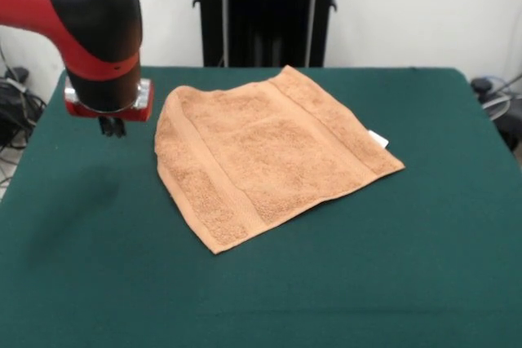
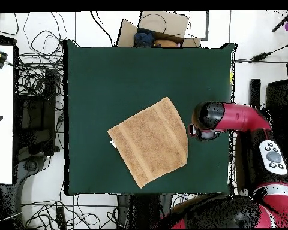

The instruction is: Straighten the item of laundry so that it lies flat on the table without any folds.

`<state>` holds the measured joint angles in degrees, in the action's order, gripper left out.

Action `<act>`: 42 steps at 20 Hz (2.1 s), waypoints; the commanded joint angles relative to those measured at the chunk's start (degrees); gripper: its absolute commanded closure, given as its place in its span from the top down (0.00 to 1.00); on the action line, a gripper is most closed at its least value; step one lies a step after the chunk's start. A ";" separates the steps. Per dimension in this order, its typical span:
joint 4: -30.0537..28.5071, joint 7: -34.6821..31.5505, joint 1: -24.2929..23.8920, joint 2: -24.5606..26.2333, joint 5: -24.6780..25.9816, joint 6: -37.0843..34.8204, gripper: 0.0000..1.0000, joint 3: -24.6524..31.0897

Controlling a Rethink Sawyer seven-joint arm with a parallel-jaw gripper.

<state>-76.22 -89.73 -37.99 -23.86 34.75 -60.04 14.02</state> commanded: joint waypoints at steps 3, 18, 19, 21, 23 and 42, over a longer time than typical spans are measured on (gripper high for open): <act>-0.05 8.85 0.83 0.65 -1.04 0.92 0.00 5.89; -1.59 5.02 2.05 2.26 -0.46 5.10 0.00 5.52; -1.46 5.19 2.03 2.31 -0.55 4.83 0.00 5.57; -1.08 5.55 2.03 2.34 -0.73 4.15 0.00 5.68; -0.96 5.55 2.15 1.98 -0.92 3.51 0.00 5.64; -12.82 -1.36 0.98 1.62 -0.89 11.09 0.00 2.11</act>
<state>-82.15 -89.73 -37.89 -23.25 34.64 -53.61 14.01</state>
